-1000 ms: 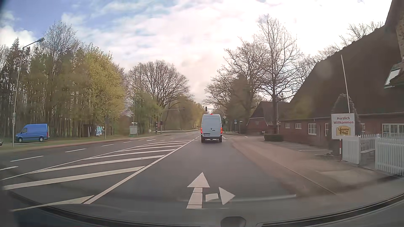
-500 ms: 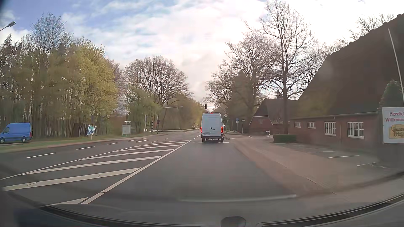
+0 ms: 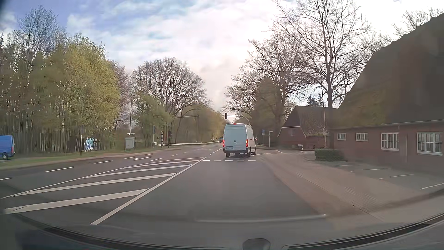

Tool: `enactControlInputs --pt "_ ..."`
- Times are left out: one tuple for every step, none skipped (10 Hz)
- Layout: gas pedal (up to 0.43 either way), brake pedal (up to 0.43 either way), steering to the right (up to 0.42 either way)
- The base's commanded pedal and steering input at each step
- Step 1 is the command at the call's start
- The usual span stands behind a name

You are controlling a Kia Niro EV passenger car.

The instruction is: Follow the waypoints while adhering to traffic rules and regulations

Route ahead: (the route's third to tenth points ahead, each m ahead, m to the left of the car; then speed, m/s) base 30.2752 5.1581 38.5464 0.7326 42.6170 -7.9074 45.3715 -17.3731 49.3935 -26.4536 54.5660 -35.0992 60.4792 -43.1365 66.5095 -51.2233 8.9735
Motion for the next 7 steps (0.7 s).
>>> enactControlInputs --pt "0.098 0.0 -0.002" --pt "0.098 0.0 -0.003" --pt "0.098 0.0 -0.003" --pt "0.098 0.0 -0.003" --pt "0.098 0.0 -0.002" --pt "0.098 0.0 -0.002" --pt "0.098 0.0 -0.002"
